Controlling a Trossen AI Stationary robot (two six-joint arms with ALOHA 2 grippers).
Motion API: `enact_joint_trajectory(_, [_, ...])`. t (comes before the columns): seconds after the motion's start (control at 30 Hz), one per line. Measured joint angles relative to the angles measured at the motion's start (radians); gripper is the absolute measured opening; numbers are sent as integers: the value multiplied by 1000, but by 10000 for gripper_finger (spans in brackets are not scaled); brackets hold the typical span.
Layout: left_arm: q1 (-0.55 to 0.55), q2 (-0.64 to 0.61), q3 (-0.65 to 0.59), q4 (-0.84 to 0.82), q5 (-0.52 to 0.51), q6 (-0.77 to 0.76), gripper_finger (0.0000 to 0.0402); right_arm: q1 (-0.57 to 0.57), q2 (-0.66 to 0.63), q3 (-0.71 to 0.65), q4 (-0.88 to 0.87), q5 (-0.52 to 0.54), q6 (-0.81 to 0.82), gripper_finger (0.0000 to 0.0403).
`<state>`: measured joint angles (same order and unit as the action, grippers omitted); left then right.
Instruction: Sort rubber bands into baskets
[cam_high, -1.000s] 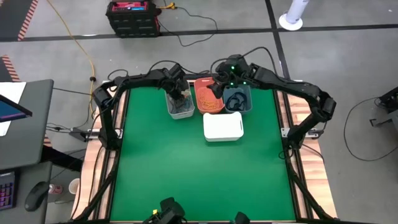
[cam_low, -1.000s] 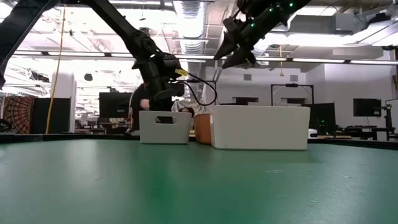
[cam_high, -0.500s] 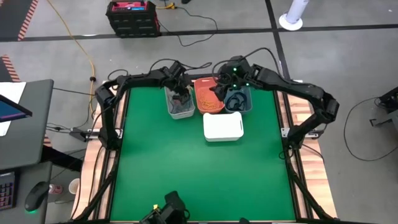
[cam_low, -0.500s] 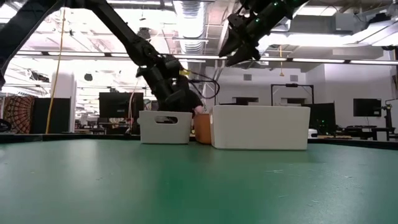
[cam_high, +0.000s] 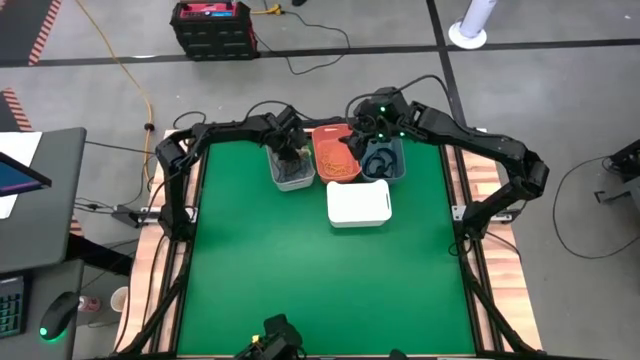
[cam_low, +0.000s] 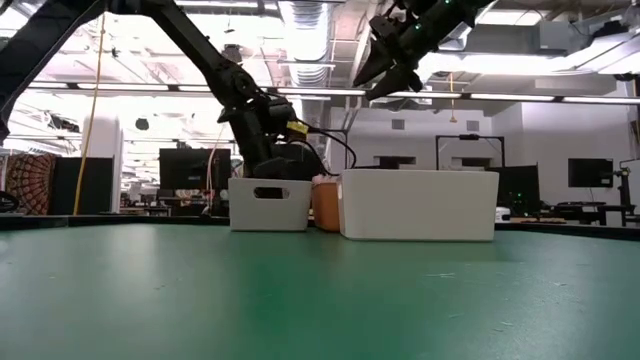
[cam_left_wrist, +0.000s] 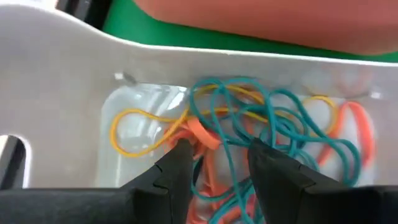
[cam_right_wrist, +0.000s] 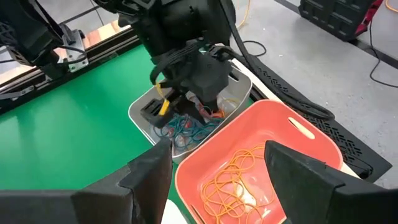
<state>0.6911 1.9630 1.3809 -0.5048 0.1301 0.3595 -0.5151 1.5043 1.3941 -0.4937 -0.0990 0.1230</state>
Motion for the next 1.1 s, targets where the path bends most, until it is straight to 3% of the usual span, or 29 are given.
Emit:
enact_joint_trajectory(0.2, [0,-23,0,-147,31,102,144,-5,0,0,0,0,0,281])
enact_joint_trajectory(0.4, [-1,-23,0,-325,-26,145,144,-5,0,0,1,0,0,281])
enact_joint_trajectory(0.8, [-1,-94,1,-230,-11,97,144,-4,0,0,1,0,0,281])
enact_joint_trajectory(1.1, [15,-69,1,-197,162,125,144,-2,0,0,-1,0,16,281])
